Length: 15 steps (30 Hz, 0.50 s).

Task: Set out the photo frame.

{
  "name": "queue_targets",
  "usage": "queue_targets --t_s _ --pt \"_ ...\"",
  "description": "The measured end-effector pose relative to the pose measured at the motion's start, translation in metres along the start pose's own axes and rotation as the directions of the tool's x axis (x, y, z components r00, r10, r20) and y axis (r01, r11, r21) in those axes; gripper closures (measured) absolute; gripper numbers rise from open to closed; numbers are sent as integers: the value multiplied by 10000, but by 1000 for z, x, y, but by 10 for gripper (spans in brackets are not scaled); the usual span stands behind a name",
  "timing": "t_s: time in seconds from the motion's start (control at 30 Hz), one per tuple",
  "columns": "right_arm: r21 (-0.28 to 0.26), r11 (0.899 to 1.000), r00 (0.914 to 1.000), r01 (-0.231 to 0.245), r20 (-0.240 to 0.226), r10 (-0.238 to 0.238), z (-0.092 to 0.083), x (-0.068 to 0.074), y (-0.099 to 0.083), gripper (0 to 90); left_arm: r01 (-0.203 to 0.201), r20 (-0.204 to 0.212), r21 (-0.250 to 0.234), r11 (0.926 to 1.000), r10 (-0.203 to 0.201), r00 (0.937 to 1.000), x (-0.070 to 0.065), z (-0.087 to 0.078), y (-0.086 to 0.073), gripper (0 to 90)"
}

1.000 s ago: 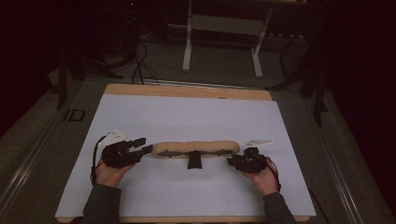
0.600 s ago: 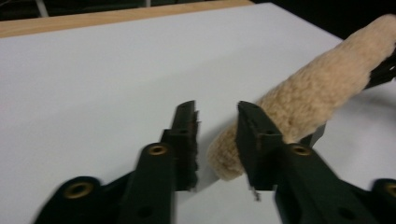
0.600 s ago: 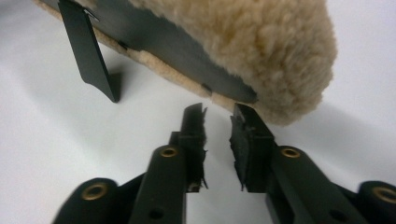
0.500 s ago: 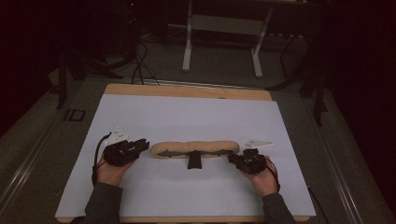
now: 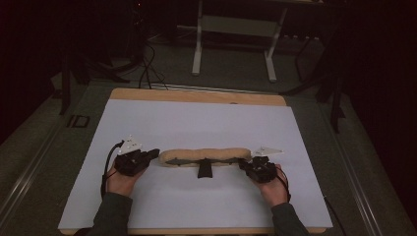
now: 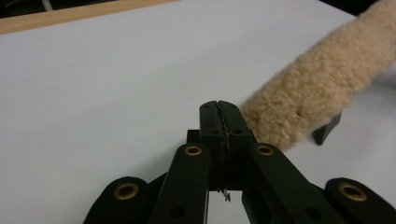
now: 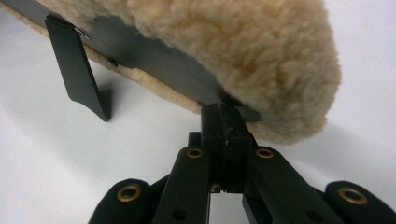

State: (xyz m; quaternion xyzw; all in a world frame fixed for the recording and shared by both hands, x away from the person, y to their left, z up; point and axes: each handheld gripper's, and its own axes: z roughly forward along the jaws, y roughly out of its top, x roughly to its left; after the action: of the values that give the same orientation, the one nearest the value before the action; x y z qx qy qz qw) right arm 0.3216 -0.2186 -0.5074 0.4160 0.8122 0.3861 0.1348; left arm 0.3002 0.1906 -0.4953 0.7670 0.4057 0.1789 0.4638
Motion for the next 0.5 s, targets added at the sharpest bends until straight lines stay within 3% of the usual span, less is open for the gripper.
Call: queue_targets --t_s 0.5 --pt "-10 10000 10000 19 -38 -19 6 4 4 900 -131 29 -22 9999 131 9999 -5 -2 -3 900"
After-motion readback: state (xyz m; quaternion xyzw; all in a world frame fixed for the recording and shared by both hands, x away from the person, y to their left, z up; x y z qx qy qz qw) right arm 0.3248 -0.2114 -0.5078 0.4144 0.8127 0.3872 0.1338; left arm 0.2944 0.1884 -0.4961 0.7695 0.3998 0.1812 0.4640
